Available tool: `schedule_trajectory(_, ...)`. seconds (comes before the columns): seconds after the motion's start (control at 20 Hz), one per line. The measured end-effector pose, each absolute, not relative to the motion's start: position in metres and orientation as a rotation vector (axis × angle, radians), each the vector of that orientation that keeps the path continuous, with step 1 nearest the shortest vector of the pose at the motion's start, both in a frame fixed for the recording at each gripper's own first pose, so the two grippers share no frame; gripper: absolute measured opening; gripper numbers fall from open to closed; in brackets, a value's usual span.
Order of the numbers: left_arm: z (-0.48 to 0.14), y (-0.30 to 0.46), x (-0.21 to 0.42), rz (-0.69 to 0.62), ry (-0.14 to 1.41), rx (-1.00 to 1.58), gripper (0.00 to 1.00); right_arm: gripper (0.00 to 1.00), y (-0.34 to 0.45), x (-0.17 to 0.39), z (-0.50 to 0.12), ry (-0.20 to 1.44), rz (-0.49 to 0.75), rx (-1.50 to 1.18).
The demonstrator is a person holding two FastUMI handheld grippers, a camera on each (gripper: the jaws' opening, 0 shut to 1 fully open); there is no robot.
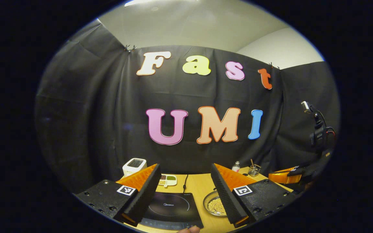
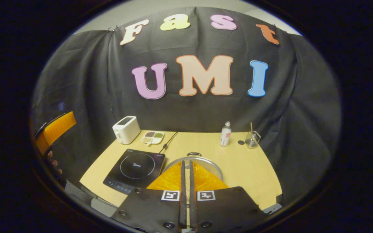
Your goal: First push the handle of the pot to place it horizontally, then grasp the pot with both hands and set it on the induction cooktop.
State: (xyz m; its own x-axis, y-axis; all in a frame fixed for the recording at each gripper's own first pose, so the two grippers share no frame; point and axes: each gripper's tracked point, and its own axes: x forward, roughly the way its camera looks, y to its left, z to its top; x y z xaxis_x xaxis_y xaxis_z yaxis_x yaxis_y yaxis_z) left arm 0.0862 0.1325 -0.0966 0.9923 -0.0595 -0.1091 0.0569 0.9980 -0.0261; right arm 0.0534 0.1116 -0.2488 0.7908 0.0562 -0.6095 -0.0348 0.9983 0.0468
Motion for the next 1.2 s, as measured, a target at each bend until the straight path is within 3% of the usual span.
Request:
schedule_trajectory(0.05, -0.100, 0.140, 0.089, -0.047, 0.117, -0.034, 0.94, 0.05, 0.115, 0.054, -0.257, 0.675, 0.052, 0.031)
schedule_trajectory(0.3, -0.122, 0.165, 0.096, -0.003, 0.158, -0.061, 0.94, 0.01, 0.132, 0.058, -0.298, 0.768, 0.088, 0.003)
schedule_trajectory(0.35, -0.127, 0.168, 0.097, 0.002, 0.172, -0.062, 0.94, 0.06, 0.137, 0.056, -0.308, 0.794, 0.100, 0.015)
schedule_trajectory(0.45, -0.134, 0.177, 0.098, 0.023, 0.185, -0.075, 0.95, 0.06, 0.143, 0.053, -0.330, 0.844, 0.116, 0.021)
schedule_trajectory(0.5, -0.137, 0.182, 0.098, 0.034, 0.189, -0.084, 0.95, 0.02, 0.145, 0.051, -0.340, 0.869, 0.121, 0.024)
schedule_trajectory(0.7, -0.149, 0.193, 0.097, 0.064, 0.211, -0.100, 0.95, 0.05, 0.149, 0.037, -0.385, 0.979, 0.128, 0.049)
schedule_trajectory(0.75, -0.149, 0.195, 0.097, 0.066, 0.213, -0.098, 0.94, 0.00, 0.151, 0.031, -0.395, 1.005, 0.129, 0.056)
schedule_trajectory(0.8, -0.151, 0.197, 0.096, 0.070, 0.211, -0.093, 0.90, 0.00, 0.152, 0.029, -0.405, 1.023, 0.132, 0.060)
schedule_trajectory(0.85, -0.150, 0.200, 0.096, 0.074, 0.210, -0.090, 0.95, 0.04, 0.153, 0.027, -0.414, 1.038, 0.132, 0.056)
schedule_trajectory(0.95, -0.151, 0.206, 0.096, 0.081, 0.211, -0.091, 0.94, 0.00, 0.155, 0.021, -0.431, 1.071, 0.133, 0.046)
schedule_trajectory(1.1, -0.155, 0.213, 0.094, 0.089, 0.214, -0.095, 0.95, 0.03, 0.160, 0.011, -0.451, 1.122, 0.134, 0.057)
schedule_trajectory(1.2, -0.155, 0.218, 0.095, 0.096, 0.213, -0.096, 0.95, 0.00, 0.163, 0.002, -0.464, 1.158, 0.133, 0.060)
